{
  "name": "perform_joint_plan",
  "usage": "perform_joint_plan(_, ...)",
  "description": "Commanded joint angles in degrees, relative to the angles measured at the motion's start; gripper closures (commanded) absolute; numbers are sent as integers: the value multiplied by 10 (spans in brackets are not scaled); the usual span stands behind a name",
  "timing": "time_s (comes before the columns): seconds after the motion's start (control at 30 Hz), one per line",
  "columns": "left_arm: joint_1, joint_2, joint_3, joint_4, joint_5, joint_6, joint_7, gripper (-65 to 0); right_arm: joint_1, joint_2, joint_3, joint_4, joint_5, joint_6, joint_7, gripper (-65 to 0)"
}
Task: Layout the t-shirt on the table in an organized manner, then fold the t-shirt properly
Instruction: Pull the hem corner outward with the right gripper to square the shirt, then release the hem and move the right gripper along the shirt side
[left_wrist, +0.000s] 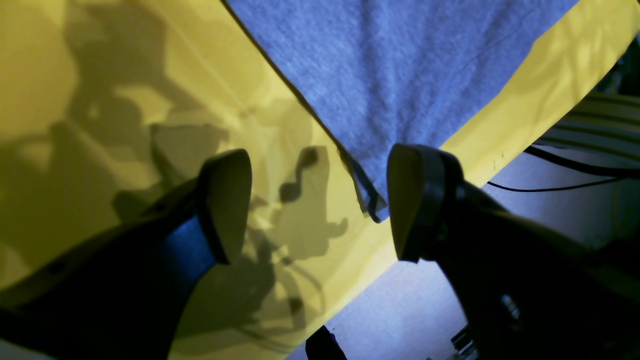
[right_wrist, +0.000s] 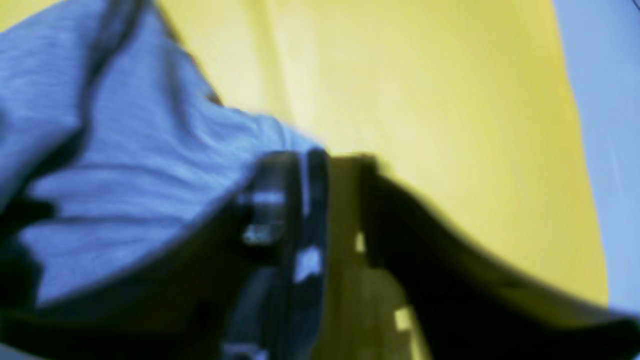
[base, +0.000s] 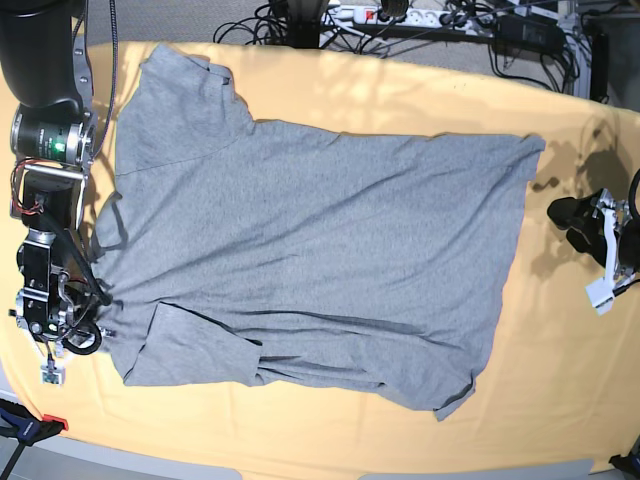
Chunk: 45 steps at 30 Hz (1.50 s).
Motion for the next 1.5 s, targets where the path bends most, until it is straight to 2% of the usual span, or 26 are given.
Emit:
perform_joint_plan(0.0, -14, -14, -8, 4, -9, 1, -1, -437, 24, 10, 2, 9, -2, 3, 18, -388)
perform_joint_plan(0.03, -14, -14, -8, 4, -9, 1, -1, -437, 27, 10, 2, 9, -1, 8, 17, -433)
perform_joint_plan(0.07, -14, -14, -8, 4, -9, 1, -1, -437, 31, 10, 2, 9, 0, 8, 16, -449)
perform_joint_plan(0.17, -14, -15, -8, 4, -9, 1, 0, -437, 46, 10, 2, 12, 3, -3, 12, -448)
perform_joint_plan(0.2, -14, -14, -8, 4, -9, 1, 0, -437, 51, 10, 2, 12, 16, 2, 9, -448)
perform_joint_plan(0.23, -14, -15, -8, 4, -9, 1, 0, -437, 58, 10, 2, 12, 33, 22, 4, -448)
perform_joint_plan(0.3, -14, -14, -8, 4, -9, 1, -1, -437, 70, 9, 2, 11, 72, 92, -14, -448)
perform_joint_plan(0.33, -14, -14, -8, 4, -9, 1, -1, -437, 73, 10, 2, 12, 104, 137, -22, -448)
perform_joint_plan(0.43, -14, -14, -8, 4, -9, 1, -1, -437, 80, 9, 2, 12, 216, 309, -68, -448)
perform_joint_plan(0.47, -14, -14, -8, 4, -9, 1, -1, -437, 79, 9, 2, 11, 253, 348, -89, -448)
perform_joint_plan(0.5, -14, -14, -8, 4, -9, 1, -1, -437, 79, 9, 2, 11, 282, 367, -109, -448)
perform_joint_plan(0.57, -14, -14, -8, 4, -9, 0, -1, -437, 76, 7, 2, 11, 292, 363, -136, -448)
perform_joint_plan(0.63, -14, -14, -8, 4, -9, 1, -1, -437, 68, 7, 2, 11, 290, 336, -144, -447)
perform_joint_plan(0.8, -14, -14, -8, 4, -9, 1, -1, -437, 26, 7, 2, 11, 268, 276, -125, -447)
perform_joint_plan(0.9, -14, -14, -8, 4, -9, 1, -1, -437, 0, 5, 2, 11, 284, 287, -113, -446)
perform_joint_plan(0.97, -14, -14, -8, 4, -9, 1, -1, -437, -9, 3, 2, 11, 318, 320, -113, -444)
perform_joint_plan(1.03, -14, -14, -8, 4, -9, 1, -1, -437, -13, -1, 2, 11, 337, 340, -113, -398)
perform_joint_plan(1.1, -14, -14, -8, 4, -9, 1, -1, -437, -11, -3, 2, 11, 350, 342, -108, -315)
perform_joint_plan(1.27, -14, -14, -8, 4, -9, 1, -1, -437, -3, -3, 2, 11, 342, 330, -67, 0)
perform_joint_plan(1.47, -14, -14, -8, 4, -9, 1, -1, -437, 3, -3, 2, 11, 342, 327, -43, 0)
